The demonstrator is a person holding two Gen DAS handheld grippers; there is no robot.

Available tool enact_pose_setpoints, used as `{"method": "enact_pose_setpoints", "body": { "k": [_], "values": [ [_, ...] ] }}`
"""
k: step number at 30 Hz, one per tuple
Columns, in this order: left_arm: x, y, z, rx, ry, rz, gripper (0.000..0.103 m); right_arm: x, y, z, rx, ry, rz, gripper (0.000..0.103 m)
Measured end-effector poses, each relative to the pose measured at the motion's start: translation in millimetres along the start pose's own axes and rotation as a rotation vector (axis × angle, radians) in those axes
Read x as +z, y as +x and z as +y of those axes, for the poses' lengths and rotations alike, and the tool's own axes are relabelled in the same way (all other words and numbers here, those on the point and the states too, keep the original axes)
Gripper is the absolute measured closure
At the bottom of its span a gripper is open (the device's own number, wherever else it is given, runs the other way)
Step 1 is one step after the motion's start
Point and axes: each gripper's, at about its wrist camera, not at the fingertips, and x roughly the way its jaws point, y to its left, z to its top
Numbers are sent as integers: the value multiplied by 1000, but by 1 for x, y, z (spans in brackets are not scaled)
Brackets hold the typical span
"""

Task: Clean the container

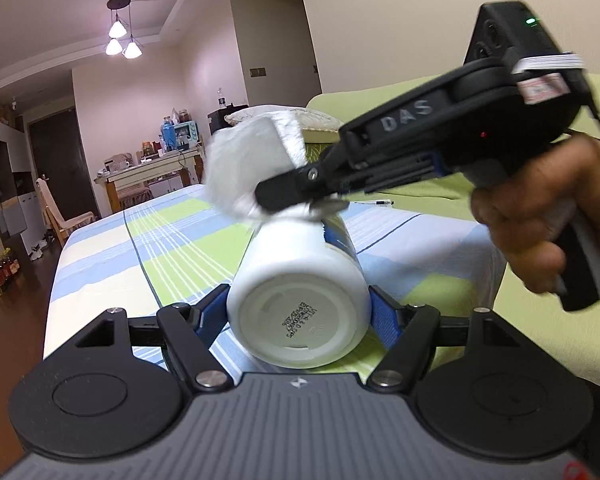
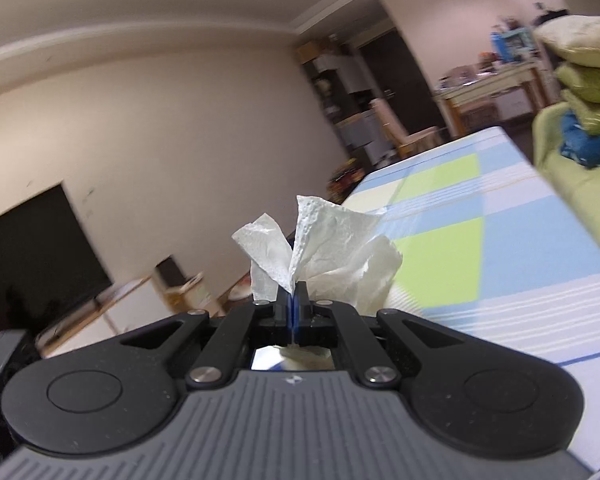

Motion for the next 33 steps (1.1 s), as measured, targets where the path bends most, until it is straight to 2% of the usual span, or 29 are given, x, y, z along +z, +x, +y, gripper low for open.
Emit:
{"method": "enact_pose_setpoints", "body": {
  "k": [3, 7, 10, 15, 21, 25, 30, 33],
  "values": [
    [1, 0, 1, -9, 4, 12, 31, -3, -3, 2, 3, 1, -7, 103],
    [5, -1, 7, -32, 0, 37, 31, -18, -4, 19, 87, -17, 27, 103],
    [8, 1, 10, -52, 1, 61, 31, -19, -4, 24, 101, -38, 35, 103],
    [17, 5, 12, -80, 10, 113, 31, -5, -5, -2, 13, 19, -9, 103],
    [28, 8, 20, -131, 31, 169, 29, -14, -6, 2, 60, 26, 0, 103],
    [44, 12, 36, -201, 0, 199, 26, -17, -6, -1, 85, 59, -7, 103],
    [76, 22, 57, -260, -25, 241, 25, -19, -10, -11, 49, 83, -31, 103],
    [91, 36, 61, -304, -11, 297, 25, -20, -15, -17, 34, 94, -38, 103]
  ]
}}
